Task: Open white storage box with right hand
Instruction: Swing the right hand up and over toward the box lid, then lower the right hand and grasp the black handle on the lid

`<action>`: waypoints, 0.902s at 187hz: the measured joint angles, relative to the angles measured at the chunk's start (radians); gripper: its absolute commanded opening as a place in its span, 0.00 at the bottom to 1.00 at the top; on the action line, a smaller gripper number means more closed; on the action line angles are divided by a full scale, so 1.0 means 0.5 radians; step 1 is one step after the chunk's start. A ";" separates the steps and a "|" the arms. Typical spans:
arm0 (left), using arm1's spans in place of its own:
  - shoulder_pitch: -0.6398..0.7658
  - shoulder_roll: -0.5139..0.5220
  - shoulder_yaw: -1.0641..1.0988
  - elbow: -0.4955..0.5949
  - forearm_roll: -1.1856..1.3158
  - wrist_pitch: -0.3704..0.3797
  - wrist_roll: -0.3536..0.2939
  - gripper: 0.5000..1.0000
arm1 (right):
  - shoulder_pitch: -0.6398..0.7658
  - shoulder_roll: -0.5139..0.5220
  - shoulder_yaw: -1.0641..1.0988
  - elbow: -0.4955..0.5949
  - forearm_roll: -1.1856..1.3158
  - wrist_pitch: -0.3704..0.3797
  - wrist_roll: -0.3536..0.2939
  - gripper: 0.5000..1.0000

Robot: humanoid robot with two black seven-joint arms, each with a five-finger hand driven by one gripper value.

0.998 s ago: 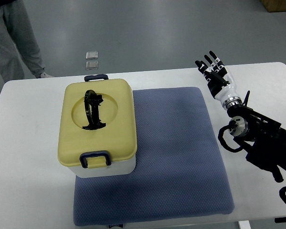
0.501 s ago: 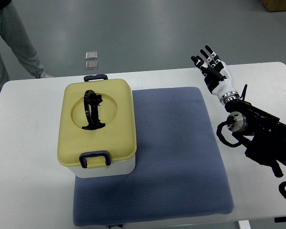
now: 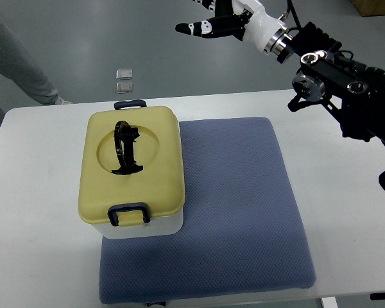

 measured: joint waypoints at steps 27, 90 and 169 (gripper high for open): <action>0.000 0.000 0.000 0.000 0.000 0.000 0.000 1.00 | 0.221 -0.009 -0.147 0.115 -0.298 0.177 -0.008 0.83; 0.000 0.000 0.000 0.000 0.000 0.000 0.000 1.00 | 0.586 0.137 -0.551 0.167 -0.989 0.204 0.076 0.82; 0.000 0.000 0.000 0.000 0.000 0.000 0.000 1.00 | 0.667 0.302 -0.637 0.272 -1.723 0.029 0.078 0.78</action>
